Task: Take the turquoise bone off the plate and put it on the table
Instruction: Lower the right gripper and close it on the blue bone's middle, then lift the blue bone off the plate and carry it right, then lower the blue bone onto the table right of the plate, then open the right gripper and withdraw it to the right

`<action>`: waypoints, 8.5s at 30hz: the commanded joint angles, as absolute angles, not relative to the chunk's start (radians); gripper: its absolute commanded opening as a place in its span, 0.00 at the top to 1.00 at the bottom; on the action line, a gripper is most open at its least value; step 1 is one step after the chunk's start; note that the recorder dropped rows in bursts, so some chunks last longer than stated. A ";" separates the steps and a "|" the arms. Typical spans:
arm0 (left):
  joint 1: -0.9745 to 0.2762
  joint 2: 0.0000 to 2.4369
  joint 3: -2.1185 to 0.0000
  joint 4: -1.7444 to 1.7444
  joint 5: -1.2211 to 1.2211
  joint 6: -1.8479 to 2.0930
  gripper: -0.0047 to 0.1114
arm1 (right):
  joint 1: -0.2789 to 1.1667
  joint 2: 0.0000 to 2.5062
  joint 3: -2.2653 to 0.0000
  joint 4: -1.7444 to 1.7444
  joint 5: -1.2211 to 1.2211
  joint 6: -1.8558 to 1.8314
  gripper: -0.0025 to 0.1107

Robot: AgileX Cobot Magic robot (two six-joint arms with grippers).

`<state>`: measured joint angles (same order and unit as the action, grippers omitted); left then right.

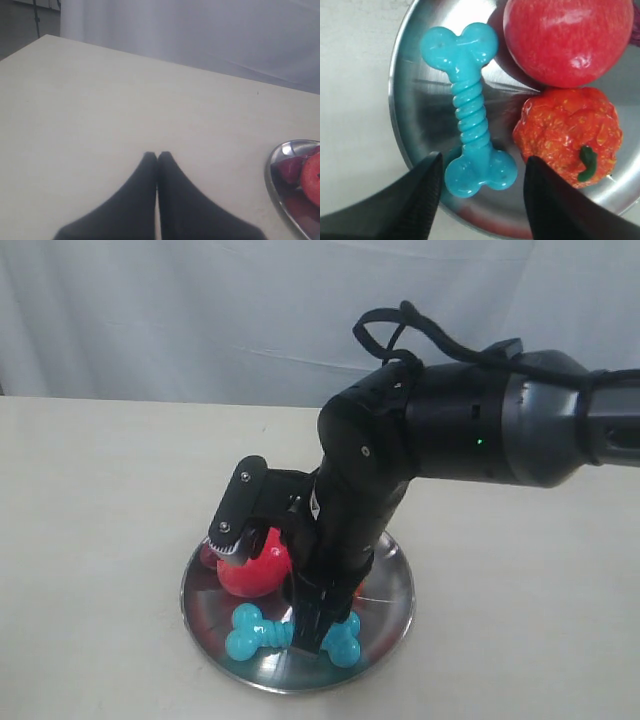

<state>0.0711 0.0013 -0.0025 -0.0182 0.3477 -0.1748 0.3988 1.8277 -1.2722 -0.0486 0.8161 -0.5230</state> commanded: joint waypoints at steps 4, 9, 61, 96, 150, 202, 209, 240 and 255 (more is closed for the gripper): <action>0.066 0.000 0.000 -0.021 0.342 -0.177 0.96 | 0.400 1.900 -1.278 -0.051 0.756 -0.623 0.55; 0.066 0.000 0.000 -0.021 0.342 -0.177 0.96 | 0.400 1.935 -1.278 -0.021 0.733 -0.715 0.55; 0.066 0.000 0.000 -0.021 0.342 -0.177 0.96 | 0.400 2.032 -1.278 0.037 0.626 -0.722 0.56; 0.066 0.000 0.000 -0.021 0.342 -0.177 0.96 | 0.400 1.529 -1.278 0.000 0.776 -0.339 0.98; 0.066 0.000 0.000 -0.021 0.342 -0.177 0.96 | -0.090 1.694 -0.919 -0.215 0.436 0.408 0.98; 0.066 0.000 0.000 -0.021 0.342 -0.177 0.96 | -0.018 1.880 -0.969 -0.235 0.371 0.453 0.98; 0.066 0.000 0.000 -0.021 0.342 -0.177 0.96 | -0.018 1.878 -0.975 -0.235 0.363 0.449 0.98; 0.066 0.000 0.000 -0.021 0.342 -0.177 0.96 | 0.048 1.239 -1.051 -0.200 1.009 0.449 0.46; 0.066 0.000 0.000 -0.021 0.342 -0.177 0.96 | 0.412 0.623 -0.794 -0.183 1.103 0.553 0.79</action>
<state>0.0711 0.0013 -0.0025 -0.0182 0.3477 -0.1748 0.3948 0.6840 -0.8152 -0.1737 1.1012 0.5474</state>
